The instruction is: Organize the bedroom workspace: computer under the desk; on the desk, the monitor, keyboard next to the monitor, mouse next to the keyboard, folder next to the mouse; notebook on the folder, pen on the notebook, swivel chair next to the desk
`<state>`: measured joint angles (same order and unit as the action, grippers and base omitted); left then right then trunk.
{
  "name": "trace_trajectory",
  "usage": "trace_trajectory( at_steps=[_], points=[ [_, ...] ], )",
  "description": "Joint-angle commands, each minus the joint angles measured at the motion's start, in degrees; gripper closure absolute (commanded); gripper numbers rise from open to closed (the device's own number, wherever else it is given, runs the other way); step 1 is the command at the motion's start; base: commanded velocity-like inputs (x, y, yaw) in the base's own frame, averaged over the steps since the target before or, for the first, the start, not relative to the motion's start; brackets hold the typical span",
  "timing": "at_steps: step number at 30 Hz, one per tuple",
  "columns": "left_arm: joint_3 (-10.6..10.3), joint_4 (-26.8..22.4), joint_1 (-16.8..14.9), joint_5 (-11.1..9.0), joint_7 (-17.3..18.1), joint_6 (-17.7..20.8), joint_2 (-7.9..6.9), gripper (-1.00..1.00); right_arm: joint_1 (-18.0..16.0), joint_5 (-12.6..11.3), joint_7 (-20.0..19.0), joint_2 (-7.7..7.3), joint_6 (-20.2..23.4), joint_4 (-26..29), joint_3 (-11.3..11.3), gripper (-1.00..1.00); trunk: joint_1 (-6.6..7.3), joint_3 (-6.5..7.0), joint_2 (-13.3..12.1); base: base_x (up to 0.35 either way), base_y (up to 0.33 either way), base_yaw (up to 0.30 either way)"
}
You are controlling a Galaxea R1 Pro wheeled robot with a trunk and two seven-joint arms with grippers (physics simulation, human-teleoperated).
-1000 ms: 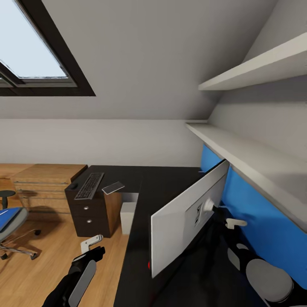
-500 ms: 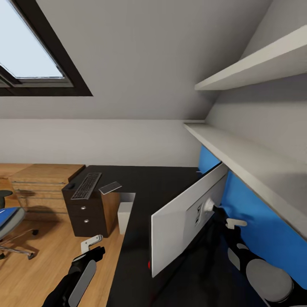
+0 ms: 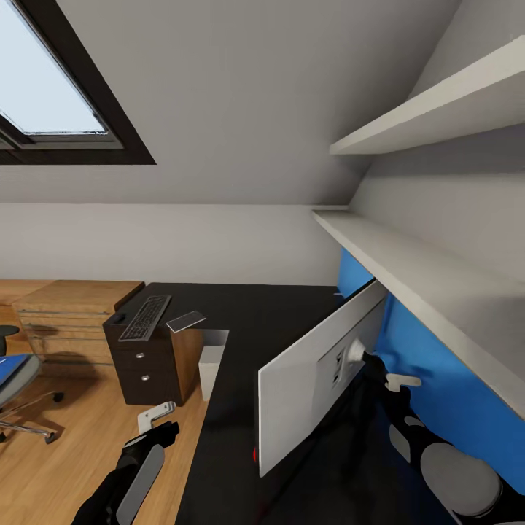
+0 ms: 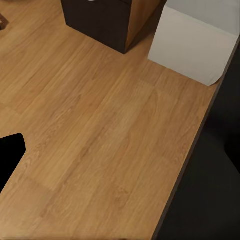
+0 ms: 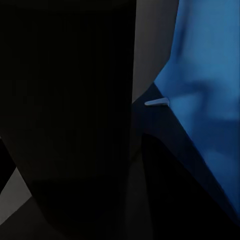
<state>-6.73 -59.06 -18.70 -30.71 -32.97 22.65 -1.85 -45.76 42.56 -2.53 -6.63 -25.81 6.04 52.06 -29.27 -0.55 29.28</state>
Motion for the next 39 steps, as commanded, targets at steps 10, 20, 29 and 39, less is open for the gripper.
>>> trace_trajectory(
  at_steps=[10, 20, 29, 39],
  points=[
    [-0.2, -0.1, 0.0, -0.5, -0.5, 0.1, -0.08, -1.0, 0.0, -1.3, 0.3, 0.0, -0.1, 0.1, -0.9, 1.0, -0.03, -0.06, 0.1, 0.0, 0.0, 0.0],
    [-0.2, -0.1, 0.0, -0.3, -0.5, 0.1, -0.08, -1.0, 0.0, -1.2, 0.2, -0.04, 0.0, 0.1, -0.9, 1.0, -0.03, -0.06, 0.1, 0.064, -0.035, 0.0],
    [-0.2, -0.1, 0.0, -0.2, -0.4, 0.1, -0.08, -1.0, 0.0, -1.2, 0.2, -0.05, 0.0, 0.1, -0.9, -1.0, -0.03, -0.06, 0.1, 0.0, 0.0, 0.0],
    [-0.2, -0.1, 0.0, -0.2, -0.4, 0.1, -0.08, -1.0, 0.0, -1.2, 0.2, -0.05, 0.0, 0.2, -0.9, -1.0, -0.03, -0.06, 0.1, -0.038, 0.0, 0.0]
  ],
)
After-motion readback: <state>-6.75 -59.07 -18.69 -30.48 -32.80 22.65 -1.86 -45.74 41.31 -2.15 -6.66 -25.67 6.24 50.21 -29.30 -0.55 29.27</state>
